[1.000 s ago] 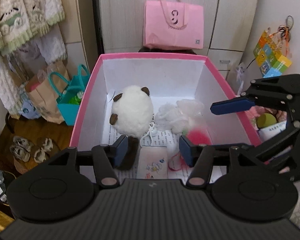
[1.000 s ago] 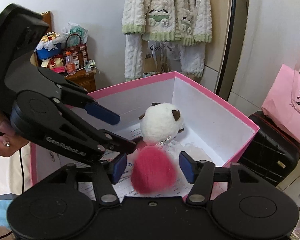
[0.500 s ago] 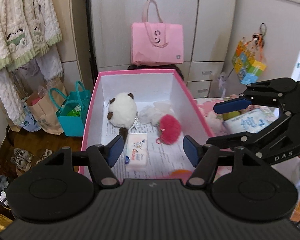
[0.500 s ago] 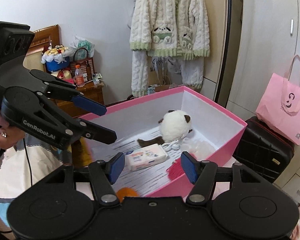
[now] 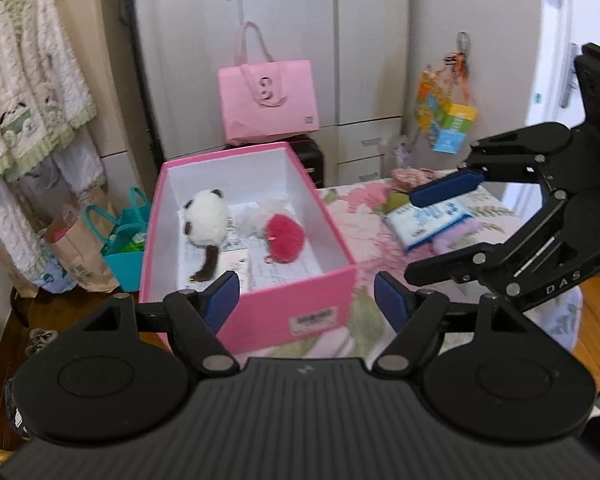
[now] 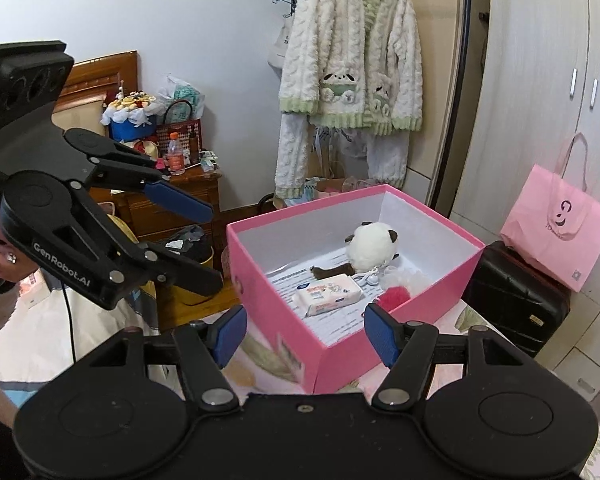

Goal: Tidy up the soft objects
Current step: 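Move the left tool back to the blue-printed wet-wipes pack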

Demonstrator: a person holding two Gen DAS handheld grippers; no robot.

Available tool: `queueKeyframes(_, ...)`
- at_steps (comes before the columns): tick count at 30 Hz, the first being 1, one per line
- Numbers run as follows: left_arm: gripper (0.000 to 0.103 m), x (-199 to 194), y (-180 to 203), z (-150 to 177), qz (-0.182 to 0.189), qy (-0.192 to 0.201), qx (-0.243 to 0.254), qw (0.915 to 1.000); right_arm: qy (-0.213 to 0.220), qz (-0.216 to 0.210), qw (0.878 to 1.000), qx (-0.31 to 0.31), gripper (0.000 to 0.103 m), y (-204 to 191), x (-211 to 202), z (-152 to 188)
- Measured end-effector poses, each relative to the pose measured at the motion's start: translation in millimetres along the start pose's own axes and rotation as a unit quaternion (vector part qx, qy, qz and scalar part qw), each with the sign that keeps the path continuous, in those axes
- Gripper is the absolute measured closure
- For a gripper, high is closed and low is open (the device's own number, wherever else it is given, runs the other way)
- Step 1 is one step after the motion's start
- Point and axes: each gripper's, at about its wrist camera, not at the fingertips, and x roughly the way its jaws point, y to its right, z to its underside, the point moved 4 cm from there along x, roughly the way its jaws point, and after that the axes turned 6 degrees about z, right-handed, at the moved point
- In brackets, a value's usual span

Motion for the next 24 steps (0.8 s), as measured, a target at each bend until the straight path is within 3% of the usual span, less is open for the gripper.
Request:
queueKeyframes(12,0.024,0.1,55.0,14.6,0.017,-0.024,0.074,0.9968,-0.017,0.058,0.998,-0.004,0.023,-8.8,-44.8,42.8)
queueKeyframes(24,0.020,41.1,101.8,16.5,0.077,-0.054,0.096,0.9909,-0.025,0.102,0.992,0.075,0.021,41.5,-86.7,122.1)
